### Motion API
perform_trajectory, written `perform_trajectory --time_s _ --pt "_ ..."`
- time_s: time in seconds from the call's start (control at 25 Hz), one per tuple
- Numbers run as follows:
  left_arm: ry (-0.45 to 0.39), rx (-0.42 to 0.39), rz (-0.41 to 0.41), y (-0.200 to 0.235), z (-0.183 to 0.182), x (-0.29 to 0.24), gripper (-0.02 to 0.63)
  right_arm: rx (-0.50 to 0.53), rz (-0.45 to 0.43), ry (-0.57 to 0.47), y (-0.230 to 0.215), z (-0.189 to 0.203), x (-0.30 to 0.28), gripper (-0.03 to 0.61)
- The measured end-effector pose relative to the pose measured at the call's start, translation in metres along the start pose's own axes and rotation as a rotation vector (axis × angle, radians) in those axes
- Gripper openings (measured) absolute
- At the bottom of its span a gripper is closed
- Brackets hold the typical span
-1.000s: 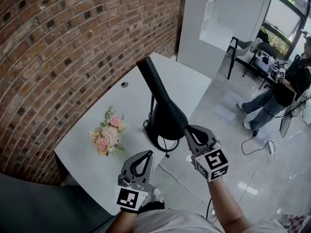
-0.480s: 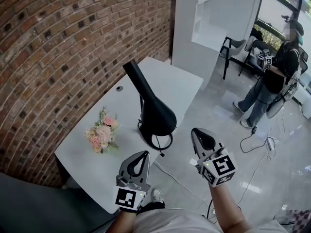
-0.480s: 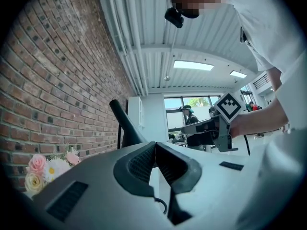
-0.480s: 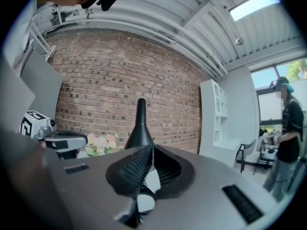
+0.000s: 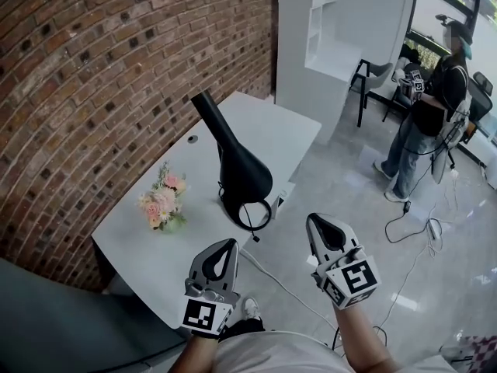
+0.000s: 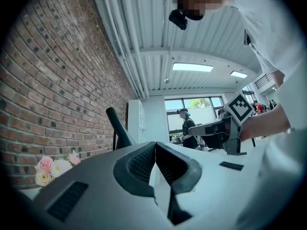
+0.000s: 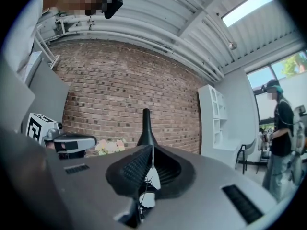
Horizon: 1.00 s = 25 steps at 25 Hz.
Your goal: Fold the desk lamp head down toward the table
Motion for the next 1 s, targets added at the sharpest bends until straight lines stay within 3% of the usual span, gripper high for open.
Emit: perform_trajectory --time_s 0.16,0.4,1.0 --pt "-0.019 -0.03 -0.008 -0.012 -0.005 0.011 0.008 -0.003 -0.007 -0.008 0.004 -0.001 0.016 0.021" --pt "-0.021 -0.033 -0.024 -0.014 -0.011 0.021 0.008 -0.089 -0.035 -0.027 0.017 -0.001 0.024 0.022" --pt "-0.028 -0.035 -0.039 -0.012 -0.013 0.029 0.008 -0.078 -0.065 -0.03 0.031 -0.002 0.026 0.021"
Point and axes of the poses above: the fingertips, and each gripper's own axes: x backward along the fingers, y to its left, z out of its underside, the point moved 10 cm from there along x, backward along the fingers, and after that the axes turned 11 degrees about -y, right-handed, at the moved point
